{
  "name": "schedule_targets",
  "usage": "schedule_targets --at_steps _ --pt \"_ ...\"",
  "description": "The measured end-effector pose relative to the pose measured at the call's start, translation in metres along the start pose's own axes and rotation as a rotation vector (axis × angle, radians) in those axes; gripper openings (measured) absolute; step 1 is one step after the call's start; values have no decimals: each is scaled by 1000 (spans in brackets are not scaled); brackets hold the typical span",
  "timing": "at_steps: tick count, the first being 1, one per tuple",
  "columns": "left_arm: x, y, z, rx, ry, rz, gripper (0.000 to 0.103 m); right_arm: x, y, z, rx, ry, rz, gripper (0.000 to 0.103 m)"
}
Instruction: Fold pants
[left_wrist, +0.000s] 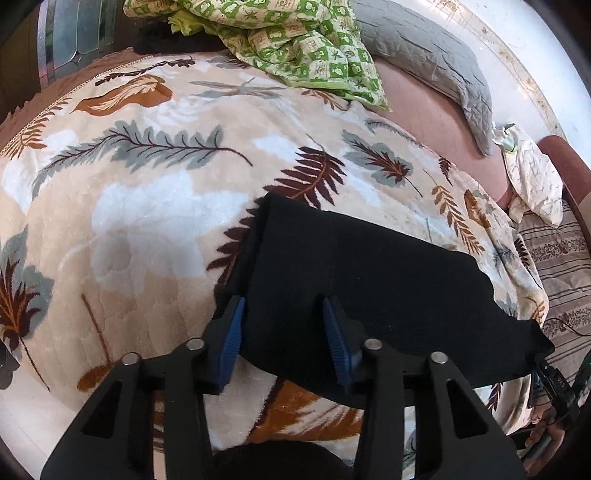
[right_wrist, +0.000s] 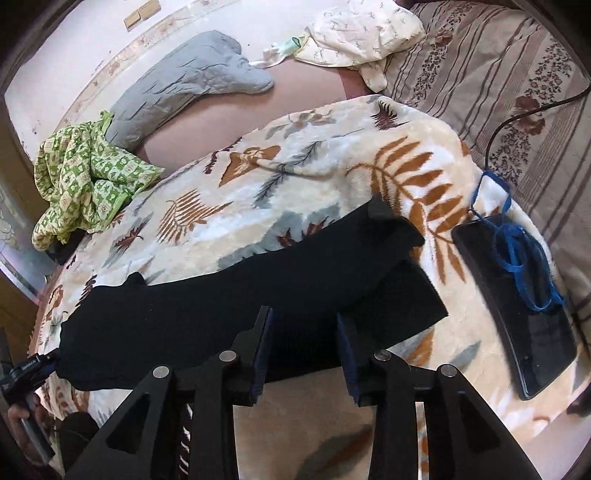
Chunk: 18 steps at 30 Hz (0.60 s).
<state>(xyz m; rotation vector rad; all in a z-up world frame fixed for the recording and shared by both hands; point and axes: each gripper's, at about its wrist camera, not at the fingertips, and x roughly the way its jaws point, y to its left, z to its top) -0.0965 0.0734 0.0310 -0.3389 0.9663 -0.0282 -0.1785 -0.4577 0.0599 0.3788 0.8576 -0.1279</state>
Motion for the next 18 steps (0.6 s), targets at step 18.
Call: schedule_targets --at_steps 18 --pt "-15 -3 4 9 -26 61 28 -55 54 17 -86 -86 95 49"
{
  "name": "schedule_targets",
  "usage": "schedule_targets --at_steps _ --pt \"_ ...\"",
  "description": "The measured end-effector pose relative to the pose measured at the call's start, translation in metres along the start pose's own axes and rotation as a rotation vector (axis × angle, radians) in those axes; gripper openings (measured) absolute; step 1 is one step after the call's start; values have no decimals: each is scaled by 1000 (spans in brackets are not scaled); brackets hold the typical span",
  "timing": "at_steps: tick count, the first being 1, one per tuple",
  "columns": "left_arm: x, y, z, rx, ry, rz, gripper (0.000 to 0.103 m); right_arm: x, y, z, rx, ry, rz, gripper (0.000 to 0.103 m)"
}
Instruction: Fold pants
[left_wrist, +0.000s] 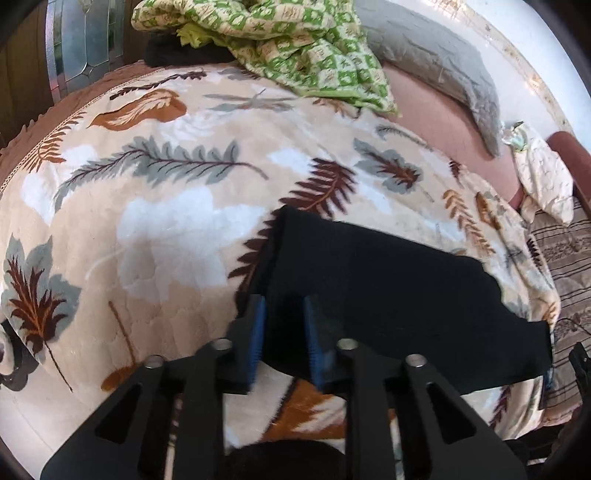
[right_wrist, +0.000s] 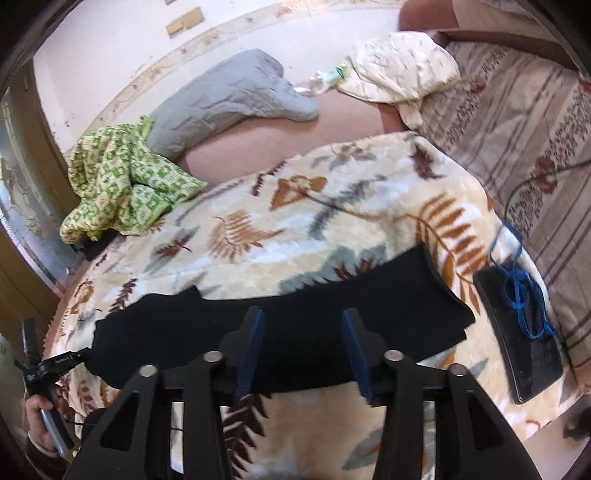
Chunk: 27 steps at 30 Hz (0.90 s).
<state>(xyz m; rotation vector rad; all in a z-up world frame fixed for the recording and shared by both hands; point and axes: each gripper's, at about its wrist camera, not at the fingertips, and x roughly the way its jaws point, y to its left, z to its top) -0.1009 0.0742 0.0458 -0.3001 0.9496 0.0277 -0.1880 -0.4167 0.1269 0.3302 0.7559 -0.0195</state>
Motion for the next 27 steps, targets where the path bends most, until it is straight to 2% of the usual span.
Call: schedule_targets --at_steps 1,4,8,13,15,16,19,22,27 --pt "-5 -4 0 0 -9 -16 33 -2 4 1 -5 -4 5 49" --pt "-24 -20 2 14 -37 -78 35 -8 19 3 -31 -14 29 50" --pt "-51 -45 3 56 -94 -143 46 -12 39 2 -65 -19 54 55" --pt "-72 -78 4 117 -120 -225 49 -23 68 -4 -109 -31 87 55" --pt "-78 -93 2 154 -124 -255 53 -28 75 -7 -113 -41 96 63" --pt "-80 -100 1 171 -126 -270 59 -30 77 -10 -108 -44 101 66" --pt "-82 -119 -5 224 -128 -295 66 -30 77 -17 -80 -35 118 68" --pt "-79 -135 -12 277 -124 -290 75 -24 70 -23 -68 -12 88 68" --pt "-61 -159 -20 330 -89 -287 76 -9 44 -32 -41 28 62 68"
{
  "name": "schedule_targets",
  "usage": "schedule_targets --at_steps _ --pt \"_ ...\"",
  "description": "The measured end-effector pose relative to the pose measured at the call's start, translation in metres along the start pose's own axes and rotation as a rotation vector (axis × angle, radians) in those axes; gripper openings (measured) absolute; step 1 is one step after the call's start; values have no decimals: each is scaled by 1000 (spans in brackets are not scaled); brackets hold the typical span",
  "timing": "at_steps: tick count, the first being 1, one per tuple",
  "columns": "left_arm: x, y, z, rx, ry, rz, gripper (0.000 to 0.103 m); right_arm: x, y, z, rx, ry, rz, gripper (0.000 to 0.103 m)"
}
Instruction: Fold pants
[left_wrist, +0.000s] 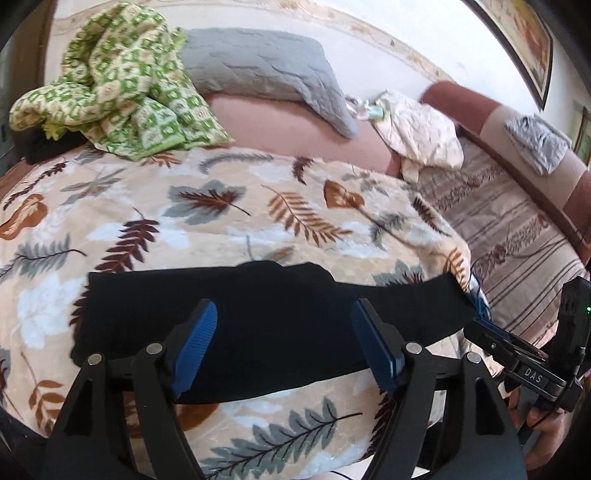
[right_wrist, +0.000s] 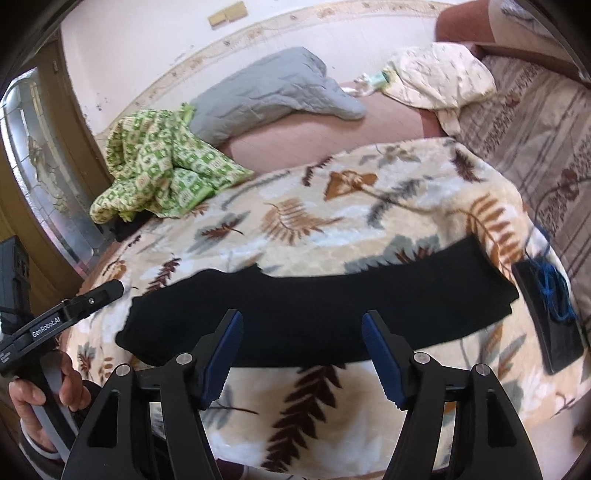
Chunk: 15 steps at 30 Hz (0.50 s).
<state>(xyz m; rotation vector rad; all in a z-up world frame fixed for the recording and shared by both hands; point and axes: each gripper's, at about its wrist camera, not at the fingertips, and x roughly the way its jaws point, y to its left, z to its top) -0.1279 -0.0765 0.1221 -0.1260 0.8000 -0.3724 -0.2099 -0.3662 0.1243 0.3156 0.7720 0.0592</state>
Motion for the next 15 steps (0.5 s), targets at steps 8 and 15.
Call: schedule_targets --at_steps 8,15 --pt "39 -27 1 48 56 -30 76 23 -51 -12 84 58 -40 68" --pt "63 -38 -3 52 91 -116 82 25 -86 -21 160 74 -77 69"
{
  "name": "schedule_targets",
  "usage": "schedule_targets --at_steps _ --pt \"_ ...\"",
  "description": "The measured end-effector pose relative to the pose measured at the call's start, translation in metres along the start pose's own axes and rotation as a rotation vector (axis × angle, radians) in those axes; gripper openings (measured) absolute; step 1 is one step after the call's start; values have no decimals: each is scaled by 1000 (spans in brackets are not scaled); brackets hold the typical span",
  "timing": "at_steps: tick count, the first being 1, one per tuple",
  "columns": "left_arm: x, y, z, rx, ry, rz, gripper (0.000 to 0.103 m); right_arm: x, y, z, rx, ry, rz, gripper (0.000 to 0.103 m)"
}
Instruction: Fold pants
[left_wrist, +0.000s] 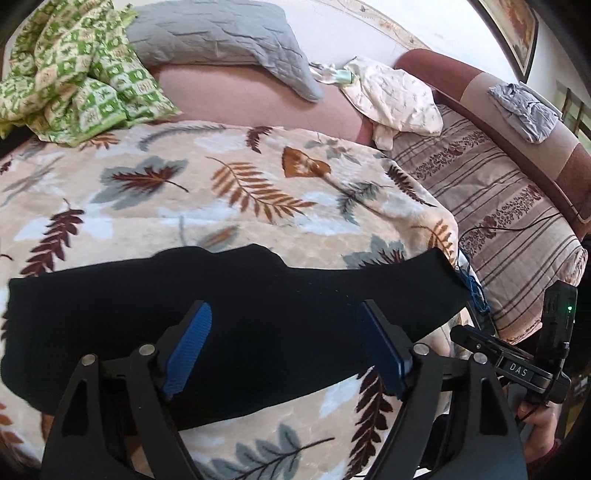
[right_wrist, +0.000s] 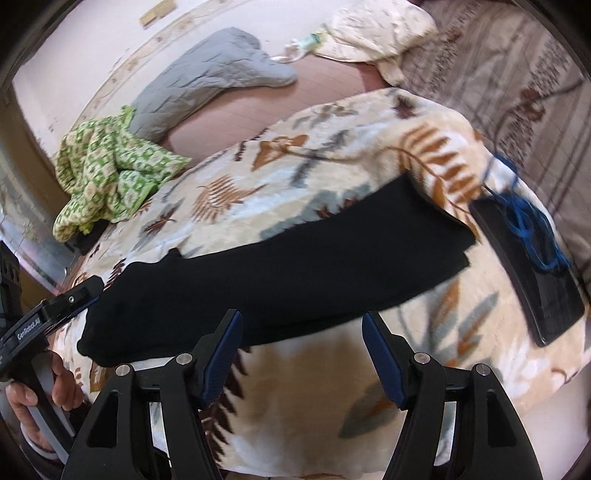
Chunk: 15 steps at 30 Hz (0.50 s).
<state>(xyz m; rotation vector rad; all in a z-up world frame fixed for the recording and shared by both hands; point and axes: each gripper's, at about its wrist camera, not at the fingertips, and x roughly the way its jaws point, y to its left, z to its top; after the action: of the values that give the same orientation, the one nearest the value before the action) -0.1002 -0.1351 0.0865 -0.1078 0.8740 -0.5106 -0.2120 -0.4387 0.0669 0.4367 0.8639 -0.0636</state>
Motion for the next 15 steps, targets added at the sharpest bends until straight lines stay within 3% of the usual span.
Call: schedule_targets --at_steps 3,7,11,15 --pt "14 -6 1 7 51 -46 84 1 -14 -2 35 -5 -27 70" --pt "36 -29 10 115 105 -68 84 9 -34 -3 103 -4 -32 70" --pt "68 -64 28 202 174 -173 84 18 -48 -1 143 -15 -28 70" --pt "108 -109 44 336 215 -228 84 26 -65 0 200 -46 9 70"
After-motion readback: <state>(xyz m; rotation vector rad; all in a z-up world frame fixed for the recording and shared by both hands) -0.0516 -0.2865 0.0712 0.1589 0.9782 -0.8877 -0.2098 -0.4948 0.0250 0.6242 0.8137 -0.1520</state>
